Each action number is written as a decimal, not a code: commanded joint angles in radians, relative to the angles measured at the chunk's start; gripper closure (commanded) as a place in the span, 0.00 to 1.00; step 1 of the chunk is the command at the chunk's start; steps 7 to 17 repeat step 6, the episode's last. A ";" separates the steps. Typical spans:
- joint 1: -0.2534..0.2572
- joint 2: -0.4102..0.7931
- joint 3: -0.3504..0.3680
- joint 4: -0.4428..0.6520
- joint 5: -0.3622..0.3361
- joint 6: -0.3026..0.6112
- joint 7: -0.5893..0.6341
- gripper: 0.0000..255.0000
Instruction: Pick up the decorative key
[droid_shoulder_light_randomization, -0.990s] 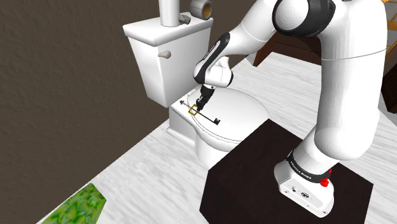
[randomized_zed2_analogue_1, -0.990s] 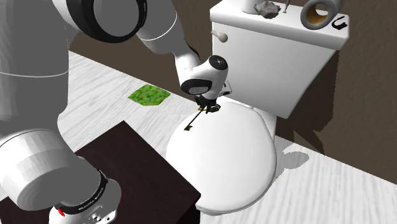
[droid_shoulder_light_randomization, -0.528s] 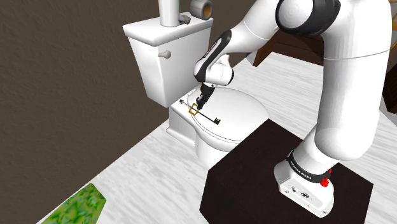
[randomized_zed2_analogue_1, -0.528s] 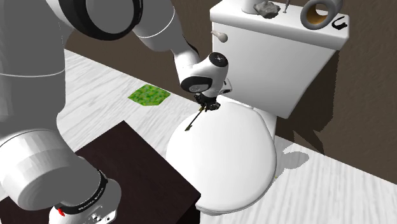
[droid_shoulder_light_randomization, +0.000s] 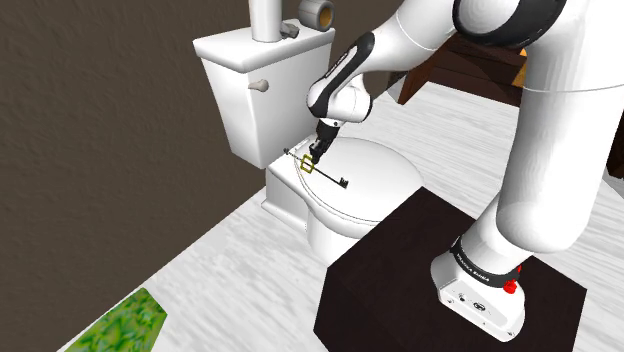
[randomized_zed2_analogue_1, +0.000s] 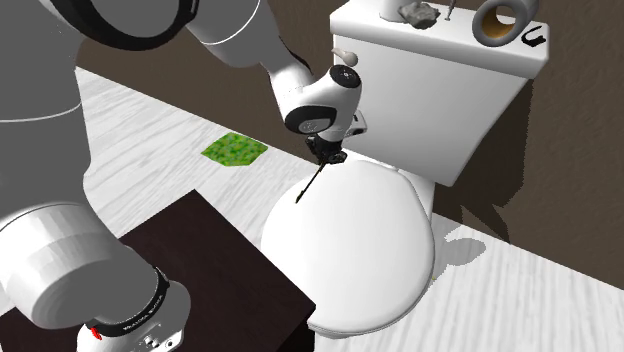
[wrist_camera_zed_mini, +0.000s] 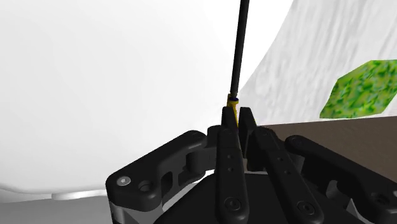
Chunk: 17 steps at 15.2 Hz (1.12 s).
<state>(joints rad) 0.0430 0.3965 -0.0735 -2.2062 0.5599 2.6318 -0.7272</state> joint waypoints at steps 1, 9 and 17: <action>0.006 -0.026 -0.009 -0.006 -0.016 -0.019 0.016 1.00; 0.014 -0.064 -0.023 -0.011 -0.041 -0.050 0.041 1.00; 0.014 -0.064 -0.023 -0.011 -0.041 -0.050 0.041 1.00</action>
